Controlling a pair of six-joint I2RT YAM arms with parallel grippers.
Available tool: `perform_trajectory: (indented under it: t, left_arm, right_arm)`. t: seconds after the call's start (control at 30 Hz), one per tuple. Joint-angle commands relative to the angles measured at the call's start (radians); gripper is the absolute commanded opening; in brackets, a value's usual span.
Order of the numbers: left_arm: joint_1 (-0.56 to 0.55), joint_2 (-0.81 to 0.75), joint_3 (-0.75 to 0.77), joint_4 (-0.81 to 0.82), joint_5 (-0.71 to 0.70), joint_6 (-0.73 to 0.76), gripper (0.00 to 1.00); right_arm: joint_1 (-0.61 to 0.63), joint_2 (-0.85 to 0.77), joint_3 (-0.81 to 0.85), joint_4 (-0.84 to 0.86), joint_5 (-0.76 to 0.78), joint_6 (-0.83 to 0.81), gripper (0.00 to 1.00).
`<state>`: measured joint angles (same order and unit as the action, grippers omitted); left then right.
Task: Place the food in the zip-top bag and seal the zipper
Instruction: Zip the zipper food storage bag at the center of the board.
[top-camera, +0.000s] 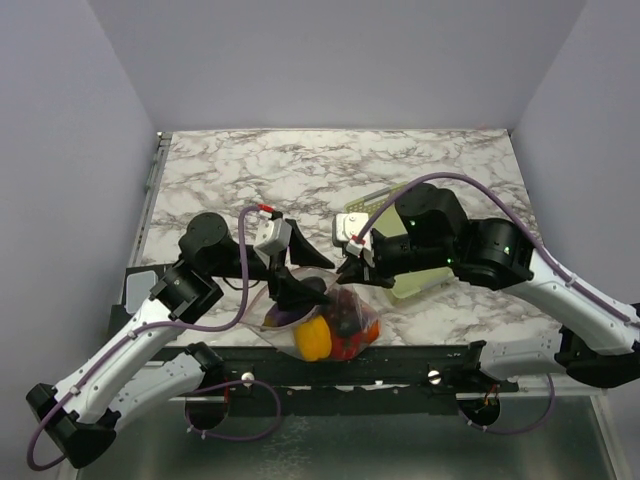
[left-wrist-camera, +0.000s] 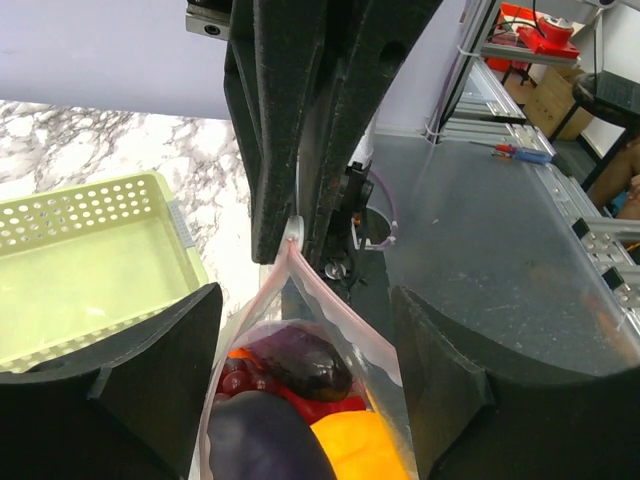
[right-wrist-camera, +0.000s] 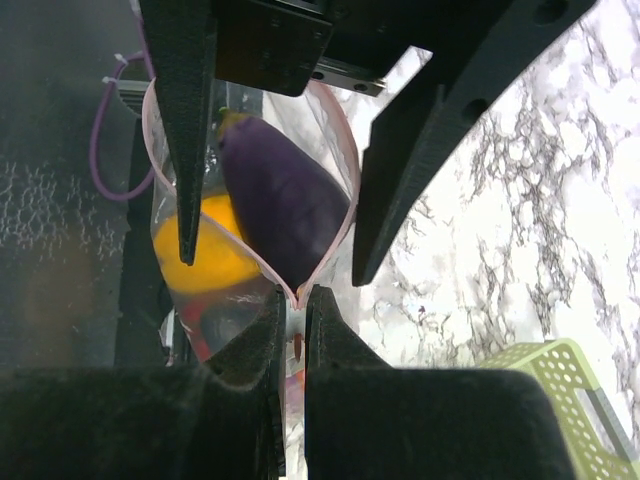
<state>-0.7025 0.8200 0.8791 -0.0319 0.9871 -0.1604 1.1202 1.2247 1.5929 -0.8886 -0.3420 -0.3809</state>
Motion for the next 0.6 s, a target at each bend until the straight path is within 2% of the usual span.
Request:
perform_trajectory:
  t: [0.0, 0.27, 0.57]
  left_arm:
    - [-0.007, -0.039, -0.008, -0.029, -0.039, 0.000, 0.69]
    - [-0.007, -0.058, 0.046, -0.179, -0.138, 0.046, 0.66]
    - [-0.008, -0.011, 0.115, -0.304, -0.242, 0.042, 0.60]
  right_arm:
    - [0.008, 0.025, 0.081, -0.011, 0.083, 0.067, 0.01]
    - [0.007, 0.065, 0.100, -0.005, 0.141, 0.140, 0.01]
    - [0.007, 0.100, 0.121, 0.010, 0.197, 0.203, 0.01]
